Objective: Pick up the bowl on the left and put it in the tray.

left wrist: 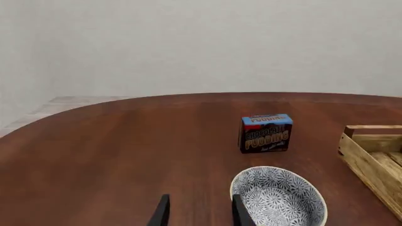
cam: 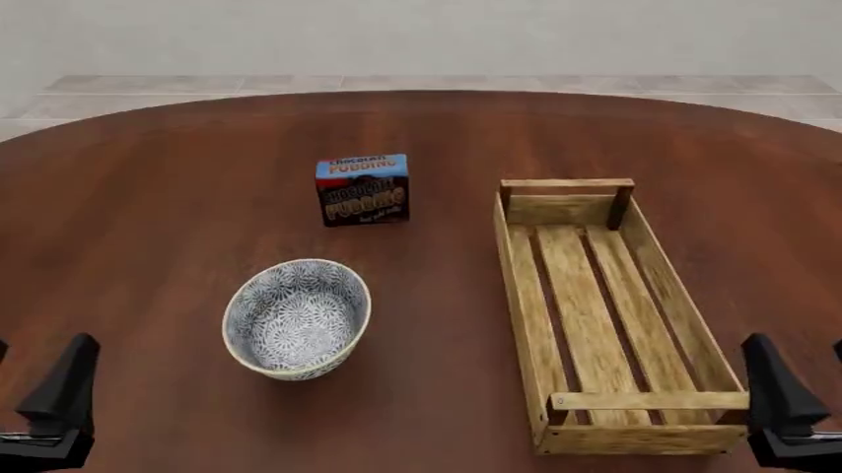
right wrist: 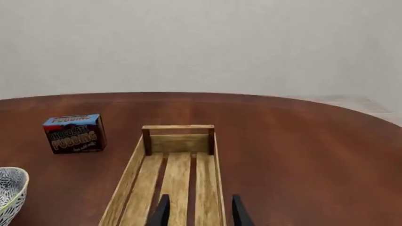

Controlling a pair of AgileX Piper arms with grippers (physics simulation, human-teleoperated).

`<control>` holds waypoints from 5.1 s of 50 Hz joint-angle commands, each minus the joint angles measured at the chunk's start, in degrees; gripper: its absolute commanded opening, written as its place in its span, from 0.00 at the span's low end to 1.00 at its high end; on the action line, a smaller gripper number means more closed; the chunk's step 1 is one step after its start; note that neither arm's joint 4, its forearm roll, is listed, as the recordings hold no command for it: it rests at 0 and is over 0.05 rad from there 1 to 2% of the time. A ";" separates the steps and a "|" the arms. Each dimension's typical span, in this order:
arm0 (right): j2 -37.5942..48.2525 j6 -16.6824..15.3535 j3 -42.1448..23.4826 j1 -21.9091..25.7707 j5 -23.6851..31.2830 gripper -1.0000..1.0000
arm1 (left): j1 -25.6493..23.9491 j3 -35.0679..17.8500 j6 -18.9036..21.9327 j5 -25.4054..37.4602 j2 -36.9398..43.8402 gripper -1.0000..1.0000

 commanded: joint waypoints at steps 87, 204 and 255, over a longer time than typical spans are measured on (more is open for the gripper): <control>25.16 -3.54 -5.75 17.46 -15.44 1.00 | 0.00 0.00 0.00 0.00 0.00 1.00; 50.23 -2.17 -32.14 45.69 6.41 1.00 | 0.00 0.00 0.00 0.00 0.00 1.00; 64.59 -6.48 -39.46 44.64 0.48 1.00 | 0.00 0.00 0.00 0.00 0.00 1.00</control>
